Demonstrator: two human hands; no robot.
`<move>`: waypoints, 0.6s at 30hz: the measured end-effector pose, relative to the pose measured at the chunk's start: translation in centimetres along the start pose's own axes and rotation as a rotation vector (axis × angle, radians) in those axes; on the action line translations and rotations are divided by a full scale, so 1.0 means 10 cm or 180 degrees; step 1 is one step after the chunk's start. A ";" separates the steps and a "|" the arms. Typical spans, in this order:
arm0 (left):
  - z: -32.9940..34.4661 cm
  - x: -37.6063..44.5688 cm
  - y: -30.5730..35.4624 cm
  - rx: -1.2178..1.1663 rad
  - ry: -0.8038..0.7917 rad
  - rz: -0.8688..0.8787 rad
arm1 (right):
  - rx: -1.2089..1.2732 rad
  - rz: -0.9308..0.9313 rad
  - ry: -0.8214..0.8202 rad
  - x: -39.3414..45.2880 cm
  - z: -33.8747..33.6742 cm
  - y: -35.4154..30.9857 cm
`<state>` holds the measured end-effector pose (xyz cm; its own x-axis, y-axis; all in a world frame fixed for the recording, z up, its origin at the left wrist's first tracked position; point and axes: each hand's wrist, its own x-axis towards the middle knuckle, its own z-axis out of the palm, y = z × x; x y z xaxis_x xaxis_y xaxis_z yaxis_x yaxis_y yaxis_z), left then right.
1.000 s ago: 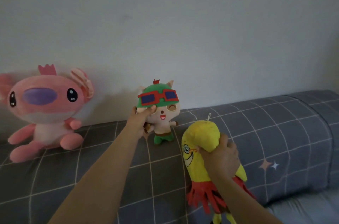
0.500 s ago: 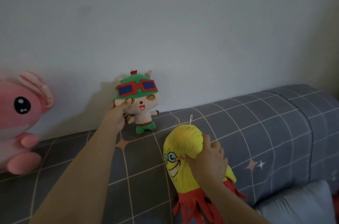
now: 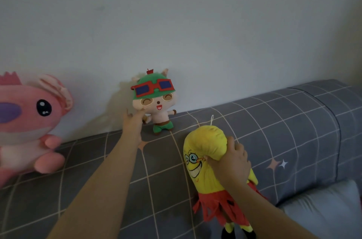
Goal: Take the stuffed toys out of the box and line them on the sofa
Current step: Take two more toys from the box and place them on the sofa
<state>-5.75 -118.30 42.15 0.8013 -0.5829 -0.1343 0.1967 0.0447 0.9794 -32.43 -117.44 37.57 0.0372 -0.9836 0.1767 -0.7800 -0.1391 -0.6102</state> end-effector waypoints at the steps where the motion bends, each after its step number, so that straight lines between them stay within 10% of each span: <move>1: 0.00 -0.16 -0.04 0.0266 0.0202 0.0085 | 0.0092 0.0006 -0.0025 -0.05 -0.04 0.02; 5: 0.01 -0.71 -0.38 0.2056 0.0557 0.0794 | 0.0796 0.0168 -0.0151 -0.16 -0.26 0.16; 11: 0.14 -1.01 -0.73 0.3416 -0.0608 0.1922 | 0.2232 0.0521 -0.0344 0.04 -0.75 0.51; 18: 0.60 -0.76 -0.80 0.4168 -0.1485 0.1937 | 0.2805 0.0431 -0.0150 0.78 -1.24 0.80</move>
<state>-16.81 -119.05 36.24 0.2783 -0.9502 0.1399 -0.9150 -0.2181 0.3394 -46.16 -124.77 43.66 0.0203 -0.9990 0.0399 -0.0166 -0.0403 -0.9991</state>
